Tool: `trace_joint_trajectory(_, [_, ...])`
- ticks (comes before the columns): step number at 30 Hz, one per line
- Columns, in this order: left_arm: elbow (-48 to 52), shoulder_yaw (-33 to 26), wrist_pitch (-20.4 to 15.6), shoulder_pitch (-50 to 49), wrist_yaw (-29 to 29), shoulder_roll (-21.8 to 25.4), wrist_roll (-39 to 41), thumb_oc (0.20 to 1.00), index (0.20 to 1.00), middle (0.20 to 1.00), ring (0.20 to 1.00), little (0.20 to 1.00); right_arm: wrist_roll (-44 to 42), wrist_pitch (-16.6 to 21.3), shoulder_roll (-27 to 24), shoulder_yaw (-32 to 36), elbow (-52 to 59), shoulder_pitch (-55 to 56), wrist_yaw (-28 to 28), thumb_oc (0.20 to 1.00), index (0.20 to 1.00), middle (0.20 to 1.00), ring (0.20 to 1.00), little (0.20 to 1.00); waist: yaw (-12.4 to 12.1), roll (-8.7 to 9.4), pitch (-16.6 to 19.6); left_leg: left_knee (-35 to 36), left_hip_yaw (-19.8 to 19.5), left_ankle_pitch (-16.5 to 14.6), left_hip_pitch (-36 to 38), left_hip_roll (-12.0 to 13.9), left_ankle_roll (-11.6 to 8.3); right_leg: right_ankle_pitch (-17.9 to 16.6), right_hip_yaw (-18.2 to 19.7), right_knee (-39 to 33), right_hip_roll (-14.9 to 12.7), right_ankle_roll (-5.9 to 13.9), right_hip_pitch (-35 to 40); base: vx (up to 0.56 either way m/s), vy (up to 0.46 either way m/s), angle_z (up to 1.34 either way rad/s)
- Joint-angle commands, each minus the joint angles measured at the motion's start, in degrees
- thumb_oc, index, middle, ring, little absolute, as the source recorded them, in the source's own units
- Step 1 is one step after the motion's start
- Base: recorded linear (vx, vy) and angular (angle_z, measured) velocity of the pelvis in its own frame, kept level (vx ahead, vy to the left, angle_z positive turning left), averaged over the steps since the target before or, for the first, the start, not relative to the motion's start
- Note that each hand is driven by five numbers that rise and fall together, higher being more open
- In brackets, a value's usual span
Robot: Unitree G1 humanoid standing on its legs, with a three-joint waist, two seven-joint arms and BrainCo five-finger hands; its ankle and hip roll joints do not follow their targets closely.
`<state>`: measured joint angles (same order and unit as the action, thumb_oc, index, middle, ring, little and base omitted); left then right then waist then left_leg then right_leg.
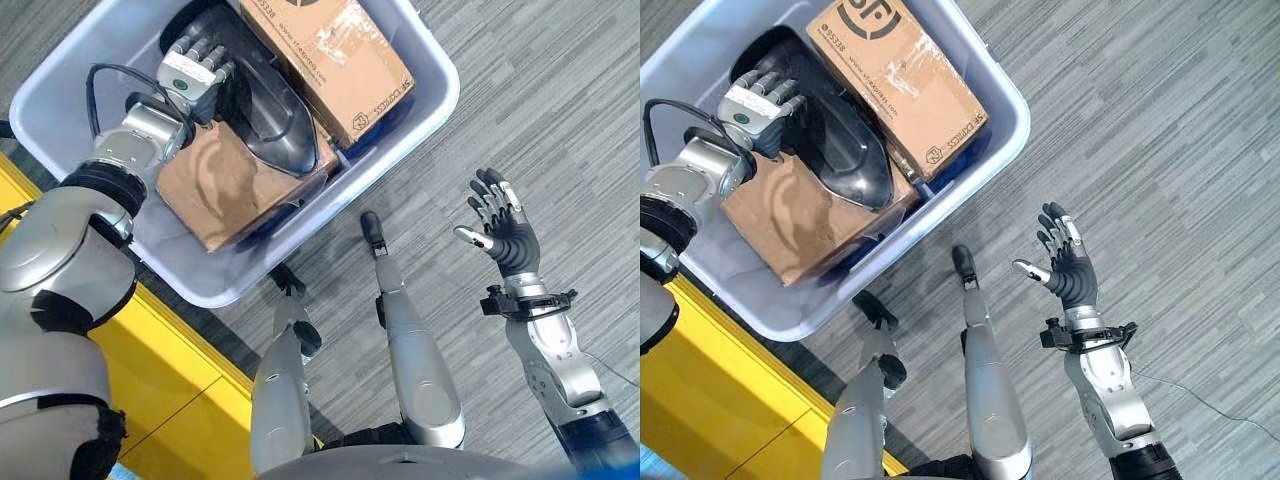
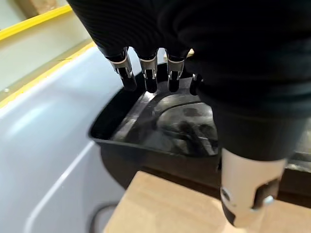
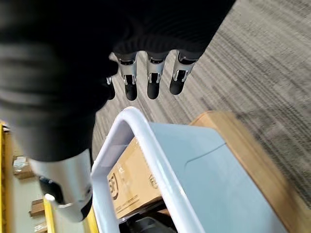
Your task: Move parts from the plastic box to the shelf.
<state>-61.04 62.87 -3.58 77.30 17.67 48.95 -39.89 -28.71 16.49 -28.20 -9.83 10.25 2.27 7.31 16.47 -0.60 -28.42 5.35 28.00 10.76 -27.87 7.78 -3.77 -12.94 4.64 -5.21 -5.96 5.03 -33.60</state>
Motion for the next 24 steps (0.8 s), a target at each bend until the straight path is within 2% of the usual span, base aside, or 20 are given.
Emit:
trace_joint_trajectory(1, [-4.71, -1.06, 1.43, 7.38, 0.42, 5.54, 0.42, 1.0, 1.0, 1.0, 1.0, 1.0, -1.9, 2.76, -2.73, 5.23, 3.69, -0.23, -0.46, 1.0, 1.0, 1.0, 1.0, 1.0, 2.24, -1.19, -1.37, -12.34, -2.9, -12.23, 0.06, 1.4, -2.44, 10.6, 0.94, 12.47, -1.7, 5.56, -0.68, 0.0, 0.0, 0.0])
trace_joint_trajectory(6, [-7.35, -1.09, 2.2, 6.82, -1.24, 5.36, 0.05, 1.0, 1.0, 1.0, 1.0, 1.0, -2.22, 2.48, -2.64, 5.78, 3.39, -0.13, -0.64, 1.0, 1.0, 1.0, 1.0, 1.0, 2.68, -0.78, -1.37, -13.38, -2.62, -12.86, -1.62, 1.8, -2.23, 10.5, 1.57, 12.77, -1.27, 5.42, -2.49, 0.0, 0.0, -0.03])
trace_joint_trajectory(7, [-9.31, -2.08, 2.77, 6.14, -3.05, 4.94, 1.41, 1.0, 1.0, 1.0, 1.0, 1.0, -2.66, 2.02, -2.54, 5.93, 3.16, -0.63, -0.81, 1.0, 1.0, 1.0, 1.0, 1.0, 2.97, -0.39, -1.37, -13.78, -2.53, -13.06, -2.41, 2.0, -2.21, 10.34, 1.97, 12.88, -1.0, 5.34, -3.5, 0.0, -0.002, -0.07])
trace_joint_trajectory(10, [-10.74, -3.81, 3.77, 5.99, -3.86, 4.18, 3.29, 1.0, 1.0, 1.0, 1.0, 1.0, -3.05, 1.6, -2.49, 5.88, 3.03, -1.07, -0.97, 1.0, 1.0, 1.0, 1.0, 1.0, 3.19, -0.14, -1.37, -14.36, -2.59, -13.29, -3.16, 2.26, -2.12, 10.24, 2.19, 13.0, -0.83, 5.22, -4.04, 0.0, -0.02, -0.06])
trace_joint_trajectory(11, [-11.01, -5.09, 3.81, 5.86, -4.34, 3.43, 5.1, 1.0, 1.0, 1.0, 1.0, 1.0, -3.23, 1.28, -2.36, 5.78, 2.98, -1.29, -1.07, 1.0, 1.0, 1.0, 1.0, 1.0, 3.23, -0.02, -1.37, -14.53, -2.67, -13.33, -3.47, 2.31, -2.09, 10.17, 2.19, 13.07, -0.76, 5.17, -4.28, -0.01, -0.046, -0.04])
trace_joint_trajectory(12, [-12.15, -10.97, 3.7, 4.92, -4.39, 1.83, 12.7, 1.0, 1.0, 1.0, 1.0, 1.0, -3.68, 1.02, -1.21, 6.0, 2.72, -1.1, -1.23, 1.0, 1.0, 1.0, 1.0, 1.0, 3.19, 0.36, -1.37, -14.81, -2.84, -13.38, -3.82, 2.32, -2.02, 10.21, 2.23, 13.13, -0.68, 5.05, -4.49, -0.01, -0.042, -0.02])
trace_joint_trajectory(16, [-15.31, -13.85, 4.49, 5.97, -5.98, -0.77, 16.36, 1.0, 1.0, 1.0, 1.0, 1.0, -4.65, 0.37, 0.05, 5.72, 3.52, 0.66, -2.88, 1.0, 1.0, 1.0, 1.0, 1.0, 3.87, 0.89, -1.36, -15.4, -3.23, -13.6, -4.24, 2.41, -1.94, 10.14, 2.18, 13.2, -0.43, 4.77, -4.74, 0.0, -0.008, 0.0])
trace_joint_trajectory(22, [-18.09, -18.4, 5.24, 4.04, -7.84, -1.55, 22.08, 1.0, 1.0, 1.0, 1.0, 1.0, -6.31, -0.16, 1.38, 4.96, 3.56, 1.92, -4.39, 1.0, 1.0, 1.0, 1.0, 1.0, 3.74, 1.12, -1.35, -16.11, -3.81, -13.72, -4.6, 2.59, -1.95, 10.1, 2.12, 13.47, -0.14, 4.51, -4.86, 0.0, -0.01, 0.01])
trace_joint_trajectory(24, [-17.67, -24.75, 4.43, 1.79, -8.27, -3.03, 31.88, 1.0, 1.0, 1.0, 1.0, 1.0, -7.29, -0.21, 2.15, 4.59, 3.81, 3.11, -4.81, 1.0, 1.0, 1.0, 1.0, 1.0, 3.48, 1.02, -1.34, -16.45, -4.47, -13.69, -4.74, 2.6, -2.02, 10.14, 2.01, 13.49, -0.23, 4.26, -4.5, -0.02, -0.035, 0.06])
